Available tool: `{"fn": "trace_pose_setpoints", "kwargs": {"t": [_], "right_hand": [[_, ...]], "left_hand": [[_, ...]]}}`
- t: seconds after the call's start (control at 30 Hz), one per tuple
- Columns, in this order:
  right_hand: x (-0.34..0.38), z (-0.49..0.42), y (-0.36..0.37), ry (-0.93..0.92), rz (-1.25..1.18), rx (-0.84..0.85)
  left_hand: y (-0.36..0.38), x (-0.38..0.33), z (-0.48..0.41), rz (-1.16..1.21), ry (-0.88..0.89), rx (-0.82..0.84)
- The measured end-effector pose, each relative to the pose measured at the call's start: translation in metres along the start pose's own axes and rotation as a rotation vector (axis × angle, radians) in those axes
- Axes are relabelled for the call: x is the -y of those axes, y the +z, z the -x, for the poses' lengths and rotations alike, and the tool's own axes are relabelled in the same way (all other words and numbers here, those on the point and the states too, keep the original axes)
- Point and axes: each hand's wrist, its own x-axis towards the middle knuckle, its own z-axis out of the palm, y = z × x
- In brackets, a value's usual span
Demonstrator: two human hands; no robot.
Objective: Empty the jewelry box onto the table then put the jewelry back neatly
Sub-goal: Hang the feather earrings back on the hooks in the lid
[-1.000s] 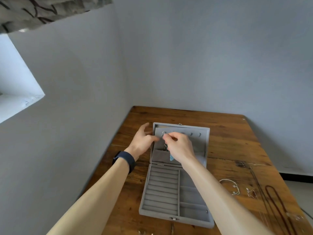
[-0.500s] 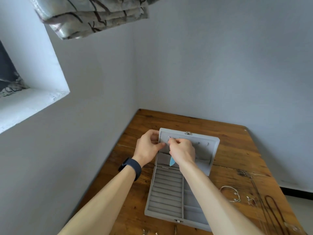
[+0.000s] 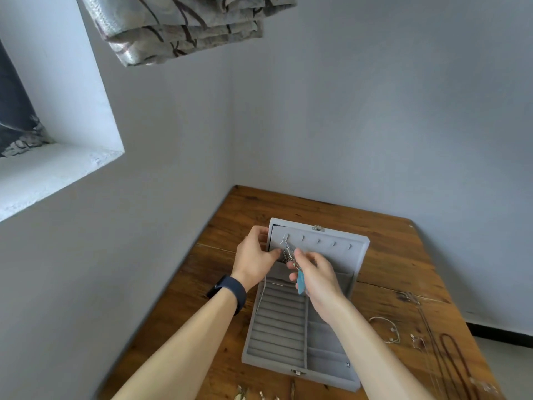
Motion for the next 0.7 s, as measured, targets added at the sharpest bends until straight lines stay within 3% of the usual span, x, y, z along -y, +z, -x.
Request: {"fn": "trace_pose_setpoints", "kwargs": {"t": [0.13,0.3,0.43,0.53,0.7], "right_hand": [[-0.009,-0.004,-0.023,-0.055,0.03,0.012],[-0.01,-0.01,-0.038,-0.525,0.556,-0.251],[-0.018,-0.012,-0.033,-0.803,0.812,-0.306],[-0.023,-0.012,-0.027,-0.821,0.932,-0.308],[-0.022,-0.005,-0.018,-0.676,0.914,-0.093]], "left_hand": [[0.004,0.008,0.002,-0.052,-0.02,0.027],[0.011,0.009,0.002,-0.065,-0.076,0.018],[0.015,0.007,0.003,-0.061,-0.106,0.025],[0.014,0.007,0.003,-0.047,-0.125,0.027],[0.009,0.008,0.005,-0.029,-0.119,0.018]]}}
